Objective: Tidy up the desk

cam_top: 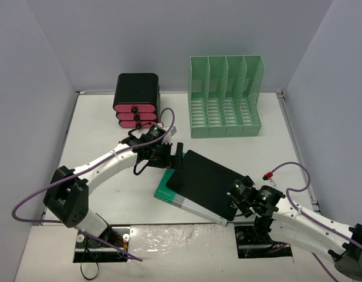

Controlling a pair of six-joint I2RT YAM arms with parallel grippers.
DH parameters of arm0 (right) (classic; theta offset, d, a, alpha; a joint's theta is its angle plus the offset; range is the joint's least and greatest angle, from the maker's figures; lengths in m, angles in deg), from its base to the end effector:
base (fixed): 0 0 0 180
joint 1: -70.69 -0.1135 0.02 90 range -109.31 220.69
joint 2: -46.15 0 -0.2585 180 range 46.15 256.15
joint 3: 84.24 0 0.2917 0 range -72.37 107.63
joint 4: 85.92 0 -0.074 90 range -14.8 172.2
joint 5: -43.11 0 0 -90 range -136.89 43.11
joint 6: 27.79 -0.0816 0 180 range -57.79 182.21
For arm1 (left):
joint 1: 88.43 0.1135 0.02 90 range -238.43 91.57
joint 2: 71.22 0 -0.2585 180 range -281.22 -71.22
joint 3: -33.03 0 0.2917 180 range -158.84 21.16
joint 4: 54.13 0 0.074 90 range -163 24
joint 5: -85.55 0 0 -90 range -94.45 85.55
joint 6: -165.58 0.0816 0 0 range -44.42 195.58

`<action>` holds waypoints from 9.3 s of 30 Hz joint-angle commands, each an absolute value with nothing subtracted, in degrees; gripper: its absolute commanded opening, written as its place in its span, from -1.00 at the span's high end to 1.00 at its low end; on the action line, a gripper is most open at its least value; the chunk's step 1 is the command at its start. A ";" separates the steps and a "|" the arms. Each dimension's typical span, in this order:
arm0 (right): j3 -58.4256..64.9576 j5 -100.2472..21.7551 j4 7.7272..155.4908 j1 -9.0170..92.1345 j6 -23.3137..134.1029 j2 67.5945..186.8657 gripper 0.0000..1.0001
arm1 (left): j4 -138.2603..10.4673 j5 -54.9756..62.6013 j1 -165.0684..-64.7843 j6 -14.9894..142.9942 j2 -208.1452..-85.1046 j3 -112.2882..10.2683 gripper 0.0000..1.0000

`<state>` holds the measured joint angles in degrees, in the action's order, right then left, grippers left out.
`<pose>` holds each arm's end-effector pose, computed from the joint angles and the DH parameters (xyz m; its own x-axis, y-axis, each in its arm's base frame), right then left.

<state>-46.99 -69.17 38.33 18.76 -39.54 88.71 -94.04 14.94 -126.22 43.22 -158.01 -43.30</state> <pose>0.1430 0.1324 0.1305 -0.4926 0.8403 -0.2263 0.6536 0.5289 0.5413 0.2906 -0.2596 0.2024 -0.9131 0.0691 -0.4019 0.3038 0.7727 -0.5574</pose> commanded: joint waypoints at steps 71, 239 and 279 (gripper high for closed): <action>-45.96 -75.98 50.92 17.51 -45.48 106.18 -0.53 | -96.60 17.56 -127.89 46.69 -163.96 -54.28 -0.94; -58.38 -82.84 67.87 6.73 -52.48 106.96 -0.52 | -102.70 16.34 -120.86 50.39 -181.85 -56.19 -0.65; -63.23 -87.67 79.39 2.39 -54.78 107.15 -0.20 | -107.57 16.20 -120.77 51.85 -186.00 -61.11 -0.33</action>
<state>-60.36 -92.64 83.64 3.14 -52.29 107.22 -107.15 13.16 -119.96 51.92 -184.38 -60.86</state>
